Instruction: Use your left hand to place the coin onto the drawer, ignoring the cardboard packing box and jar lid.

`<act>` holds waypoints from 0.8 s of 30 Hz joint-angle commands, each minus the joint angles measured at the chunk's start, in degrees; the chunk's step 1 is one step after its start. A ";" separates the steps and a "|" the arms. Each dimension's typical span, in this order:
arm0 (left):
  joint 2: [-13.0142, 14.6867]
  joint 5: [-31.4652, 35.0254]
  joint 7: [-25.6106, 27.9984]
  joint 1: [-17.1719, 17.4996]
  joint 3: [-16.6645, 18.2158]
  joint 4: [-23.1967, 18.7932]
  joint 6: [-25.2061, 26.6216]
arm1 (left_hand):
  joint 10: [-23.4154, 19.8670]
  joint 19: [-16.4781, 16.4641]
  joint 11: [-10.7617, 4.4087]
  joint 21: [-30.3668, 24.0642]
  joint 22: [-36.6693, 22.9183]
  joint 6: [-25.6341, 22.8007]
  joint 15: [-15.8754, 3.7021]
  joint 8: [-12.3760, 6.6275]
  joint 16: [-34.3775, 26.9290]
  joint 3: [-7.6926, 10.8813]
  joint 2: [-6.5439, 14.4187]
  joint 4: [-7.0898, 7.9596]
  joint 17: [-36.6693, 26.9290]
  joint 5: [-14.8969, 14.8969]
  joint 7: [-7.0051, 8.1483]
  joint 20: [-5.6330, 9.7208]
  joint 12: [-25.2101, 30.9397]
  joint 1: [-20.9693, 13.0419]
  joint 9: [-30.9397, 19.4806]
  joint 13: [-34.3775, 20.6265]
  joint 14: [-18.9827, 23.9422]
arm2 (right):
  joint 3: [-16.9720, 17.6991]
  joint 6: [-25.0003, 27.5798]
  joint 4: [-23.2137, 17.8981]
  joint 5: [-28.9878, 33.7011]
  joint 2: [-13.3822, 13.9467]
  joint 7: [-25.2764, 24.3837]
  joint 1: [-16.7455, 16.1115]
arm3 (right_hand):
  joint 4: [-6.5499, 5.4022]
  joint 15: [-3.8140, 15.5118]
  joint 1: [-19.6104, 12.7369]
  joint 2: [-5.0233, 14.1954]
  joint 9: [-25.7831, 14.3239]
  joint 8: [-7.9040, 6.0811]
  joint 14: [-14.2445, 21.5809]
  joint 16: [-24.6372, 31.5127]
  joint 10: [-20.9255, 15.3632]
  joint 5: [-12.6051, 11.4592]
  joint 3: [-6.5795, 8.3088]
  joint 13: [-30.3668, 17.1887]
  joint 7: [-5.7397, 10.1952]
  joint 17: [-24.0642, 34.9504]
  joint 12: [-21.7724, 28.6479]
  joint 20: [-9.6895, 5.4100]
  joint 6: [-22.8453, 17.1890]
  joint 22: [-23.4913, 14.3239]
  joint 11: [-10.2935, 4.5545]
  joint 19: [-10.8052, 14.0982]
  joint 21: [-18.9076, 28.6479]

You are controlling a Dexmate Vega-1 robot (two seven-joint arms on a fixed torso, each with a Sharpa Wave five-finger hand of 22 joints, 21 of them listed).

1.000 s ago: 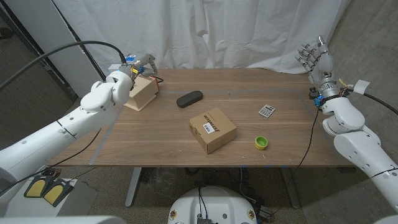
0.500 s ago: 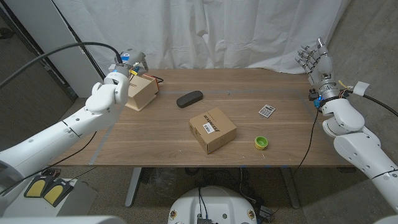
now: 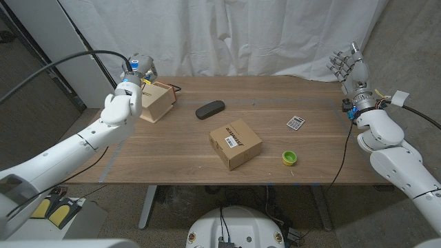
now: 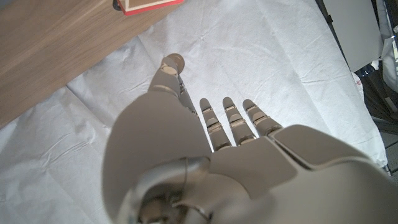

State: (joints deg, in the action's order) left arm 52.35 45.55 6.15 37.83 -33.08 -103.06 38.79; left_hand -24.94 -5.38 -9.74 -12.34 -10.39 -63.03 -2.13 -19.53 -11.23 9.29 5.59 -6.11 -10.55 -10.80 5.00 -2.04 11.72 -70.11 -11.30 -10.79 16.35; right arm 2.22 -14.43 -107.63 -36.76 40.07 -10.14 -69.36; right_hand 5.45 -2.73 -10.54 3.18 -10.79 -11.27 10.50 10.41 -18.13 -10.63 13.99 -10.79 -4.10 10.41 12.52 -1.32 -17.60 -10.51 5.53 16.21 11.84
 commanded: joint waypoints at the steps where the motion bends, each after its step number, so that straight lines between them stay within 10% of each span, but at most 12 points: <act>1: -2.81 0.35 2.89 -1.94 -2.19 4.68 2.97 | -0.51 -0.29 -0.14 0.04 -0.17 -5.46 -6.08 -0.33 0.05 0.34 -0.04 0.07 -0.06 -0.39 -3.01 -0.06 -0.02 0.57 -0.22 -0.13 0.69 | 0.24 -0.04 -0.37 0.13 -0.18 -0.23 -0.69 | 0.02 0.15 -0.05 0.31 -0.25 -0.06 0.46 0.26 -0.33 -0.46 0.06 -0.12 -0.10 0.13 0.08 0.11 -0.46 -0.15 -0.01 0.53 -0.11; 24: -7.00 -2.15 7.79 -5.14 -6.49 12.46 7.22 | -1.61 -0.72 0.32 -0.04 -0.19 -4.76 -5.41 -0.07 -0.10 0.64 0.12 0.07 -0.09 -0.46 -2.88 0.01 0.13 0.62 -0.10 -0.17 1.65 | 0.65 1.04 -1.31 -0.29 0.08 0.02 -1.75 | 0.06 0.24 -0.13 0.40 -0.25 -0.09 0.56 0.29 -0.40 -0.44 0.09 -0.12 -0.04 0.13 0.10 0.05 -0.55 -0.15 -0.05 0.67 -0.06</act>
State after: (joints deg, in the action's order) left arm 47.48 45.27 11.16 33.87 -37.95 -94.19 44.93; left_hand -25.98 -5.38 -9.31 -12.34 -10.40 -63.03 -2.34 -19.48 -11.23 9.30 5.58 -6.10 -10.54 -11.03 5.00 -2.04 11.72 -70.11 -11.30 -10.79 17.40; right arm 2.90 -14.00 -108.74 -36.69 39.84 -10.66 -71.15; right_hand 5.45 -2.52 -10.54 3.18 -10.79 -11.27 10.71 10.41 -18.13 -10.63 14.00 -10.79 -4.10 10.41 12.52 -1.11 -17.60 -10.51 5.53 16.42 11.84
